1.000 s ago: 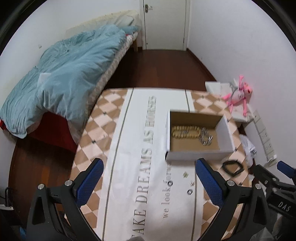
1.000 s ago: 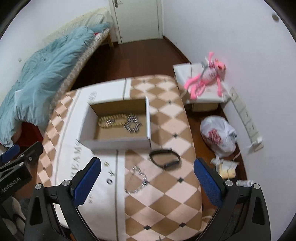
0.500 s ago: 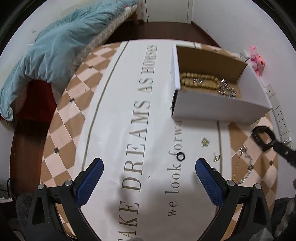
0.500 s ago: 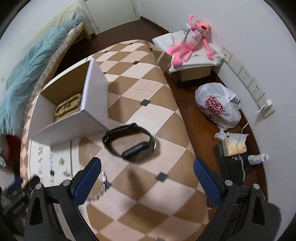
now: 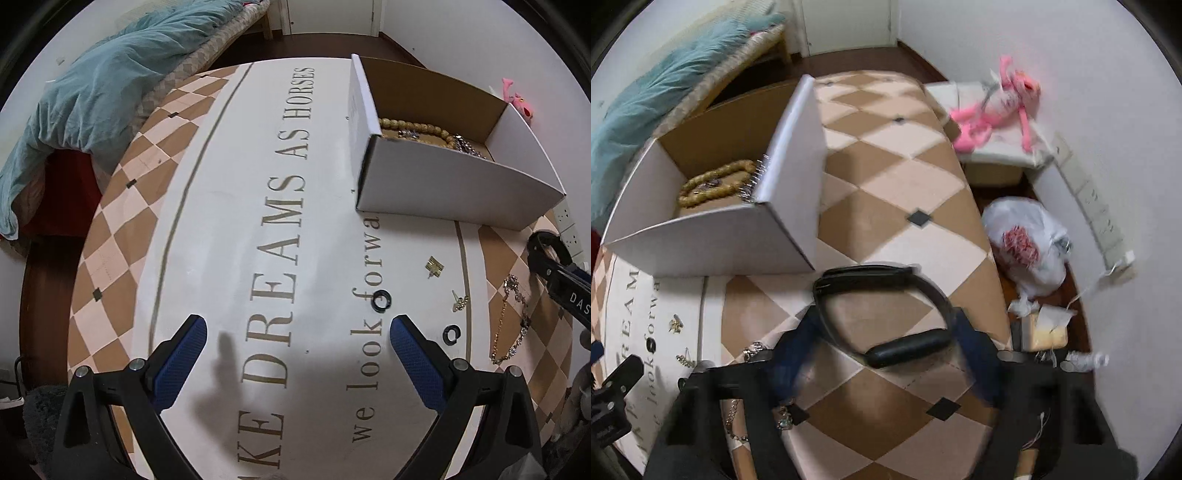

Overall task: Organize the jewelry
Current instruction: 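Grasp the black watch band with the right tool, then grasp a small black ring with the left tool while the right tool carries the watch to the box, then open both tools over the box to drop the ring and watch band, then grasp another small ring with the left tool while the right tool moves toward the thin silver chain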

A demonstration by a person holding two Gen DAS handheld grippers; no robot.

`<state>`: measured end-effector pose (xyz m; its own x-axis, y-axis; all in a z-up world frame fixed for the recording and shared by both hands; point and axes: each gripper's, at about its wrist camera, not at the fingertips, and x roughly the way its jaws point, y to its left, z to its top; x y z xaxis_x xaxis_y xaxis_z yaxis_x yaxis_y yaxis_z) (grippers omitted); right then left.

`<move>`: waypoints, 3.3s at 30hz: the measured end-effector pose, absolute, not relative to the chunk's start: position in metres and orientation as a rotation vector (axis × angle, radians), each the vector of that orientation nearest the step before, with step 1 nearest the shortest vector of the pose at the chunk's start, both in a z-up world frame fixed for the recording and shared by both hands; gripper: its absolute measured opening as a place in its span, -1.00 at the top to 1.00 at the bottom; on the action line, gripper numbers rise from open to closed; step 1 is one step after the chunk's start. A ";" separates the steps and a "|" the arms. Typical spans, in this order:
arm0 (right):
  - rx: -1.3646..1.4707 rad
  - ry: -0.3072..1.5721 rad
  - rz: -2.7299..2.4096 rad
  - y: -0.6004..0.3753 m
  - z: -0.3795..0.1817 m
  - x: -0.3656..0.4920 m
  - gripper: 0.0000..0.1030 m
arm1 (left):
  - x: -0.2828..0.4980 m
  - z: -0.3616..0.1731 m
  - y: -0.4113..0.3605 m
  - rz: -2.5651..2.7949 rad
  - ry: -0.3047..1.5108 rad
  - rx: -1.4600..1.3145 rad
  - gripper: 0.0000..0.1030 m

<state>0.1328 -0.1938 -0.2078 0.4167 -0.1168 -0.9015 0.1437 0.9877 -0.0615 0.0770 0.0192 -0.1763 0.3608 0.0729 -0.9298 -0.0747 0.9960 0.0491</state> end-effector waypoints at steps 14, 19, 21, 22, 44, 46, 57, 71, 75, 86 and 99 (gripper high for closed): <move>0.096 1.136 -0.124 -0.190 -0.204 0.101 -0.30 | 0.086 -0.185 -0.007 -0.009 1.141 0.024 -0.39; 0.096 1.139 -0.122 -0.187 -0.205 0.098 -0.29 | 0.090 -0.179 -0.017 -0.046 1.125 0.023 0.50; 0.100 1.136 -0.123 -0.186 -0.204 0.097 -0.29 | 0.091 -0.179 -0.020 -0.048 1.124 0.029 0.77; 0.102 1.132 -0.123 -0.186 -0.203 0.097 -0.28 | 0.091 -0.179 -0.021 -0.052 1.124 0.028 0.81; 0.191 0.984 0.027 -0.175 -0.112 0.129 -0.26 | 0.114 -0.088 -0.019 -0.171 0.992 -0.093 0.82; 0.186 0.989 0.046 -0.171 -0.109 0.144 -0.26 | 0.130 -0.078 -0.019 -0.184 0.983 -0.093 0.82; 0.174 1.139 0.167 -0.158 -0.129 0.218 -0.40 | 0.199 -0.084 -0.010 -0.225 1.114 -0.185 0.79; 0.121 1.118 0.113 -0.163 -0.112 0.208 -0.68 | 0.196 -0.075 0.012 -0.070 1.086 -0.114 -0.86; 0.049 1.134 0.066 -0.161 -0.117 0.202 -0.89 | 0.185 -0.086 0.016 -0.016 1.094 -0.074 -0.91; 0.006 1.137 -0.006 -0.165 -0.117 0.191 -0.90 | 0.163 -0.089 0.020 0.036 1.068 -0.048 -0.92; 0.051 1.080 -0.003 -0.159 -0.083 0.145 -0.90 | 0.121 -0.053 0.023 0.040 0.974 -0.063 -0.92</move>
<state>0.1453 -0.1587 -0.0834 0.4717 0.0225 -0.8815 0.0277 0.9988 0.0403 0.1209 0.0233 -0.0531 0.5616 0.0056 -0.8274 -0.0623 0.9974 -0.0356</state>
